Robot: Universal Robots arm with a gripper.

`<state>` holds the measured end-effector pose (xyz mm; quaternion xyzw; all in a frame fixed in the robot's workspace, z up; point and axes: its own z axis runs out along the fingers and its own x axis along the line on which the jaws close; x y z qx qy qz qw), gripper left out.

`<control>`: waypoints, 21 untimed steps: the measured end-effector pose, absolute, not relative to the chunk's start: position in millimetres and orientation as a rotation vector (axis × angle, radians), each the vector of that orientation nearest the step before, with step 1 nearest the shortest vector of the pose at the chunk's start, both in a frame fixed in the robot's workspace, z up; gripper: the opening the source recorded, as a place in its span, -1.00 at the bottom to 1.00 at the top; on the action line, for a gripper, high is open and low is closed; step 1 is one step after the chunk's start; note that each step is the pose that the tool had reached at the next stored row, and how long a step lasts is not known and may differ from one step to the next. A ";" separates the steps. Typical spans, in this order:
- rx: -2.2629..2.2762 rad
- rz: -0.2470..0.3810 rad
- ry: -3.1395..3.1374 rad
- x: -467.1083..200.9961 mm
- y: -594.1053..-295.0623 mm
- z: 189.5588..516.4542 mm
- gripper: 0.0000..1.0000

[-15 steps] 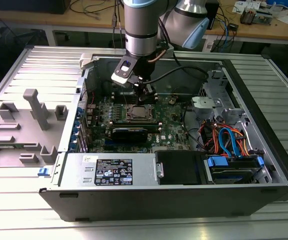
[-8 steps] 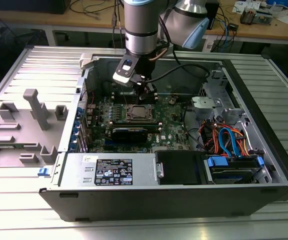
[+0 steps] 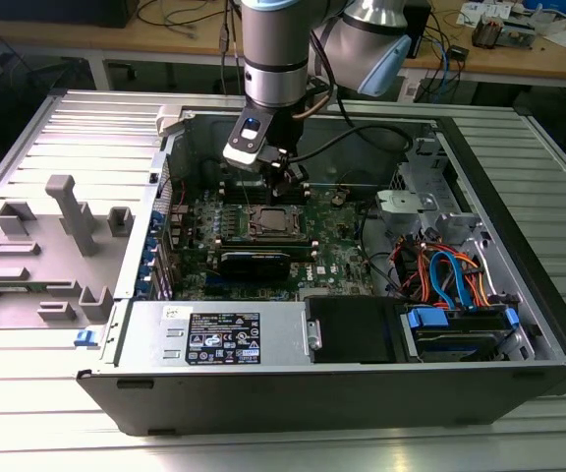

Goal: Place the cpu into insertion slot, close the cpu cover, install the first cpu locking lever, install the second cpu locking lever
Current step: 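Install the first cpu locking lever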

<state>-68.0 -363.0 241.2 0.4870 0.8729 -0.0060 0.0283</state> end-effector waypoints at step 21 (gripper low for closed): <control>1.503 -0.018 2.694 -68.2 -363.0 247.5 -0.79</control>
